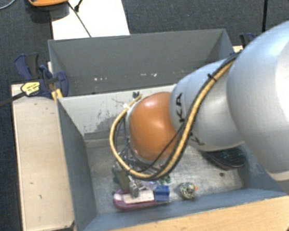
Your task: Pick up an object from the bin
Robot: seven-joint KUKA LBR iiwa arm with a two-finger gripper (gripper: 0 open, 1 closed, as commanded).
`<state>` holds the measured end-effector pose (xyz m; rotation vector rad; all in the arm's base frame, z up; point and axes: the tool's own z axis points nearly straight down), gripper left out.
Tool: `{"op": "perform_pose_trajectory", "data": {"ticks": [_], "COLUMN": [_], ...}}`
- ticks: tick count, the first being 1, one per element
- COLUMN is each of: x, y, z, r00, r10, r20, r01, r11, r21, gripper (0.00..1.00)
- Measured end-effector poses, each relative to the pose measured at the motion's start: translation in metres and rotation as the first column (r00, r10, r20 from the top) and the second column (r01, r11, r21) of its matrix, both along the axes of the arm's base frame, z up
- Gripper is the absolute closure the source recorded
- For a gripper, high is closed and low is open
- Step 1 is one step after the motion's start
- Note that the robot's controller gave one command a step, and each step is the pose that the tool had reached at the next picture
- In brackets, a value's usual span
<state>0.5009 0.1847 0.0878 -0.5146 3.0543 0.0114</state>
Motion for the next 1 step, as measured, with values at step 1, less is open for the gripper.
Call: {"op": "perform_pose_trajectory", "data": {"ticks": [1], "x": [-0.0064], "y": [-0.0097], "z": [0.1267], "r00": [0.996], "r10": [0.081], "r20": [-0.033], "r01": [-0.081], "r11": [0.997], "r21": [-0.013], "gripper": [1.00]}}
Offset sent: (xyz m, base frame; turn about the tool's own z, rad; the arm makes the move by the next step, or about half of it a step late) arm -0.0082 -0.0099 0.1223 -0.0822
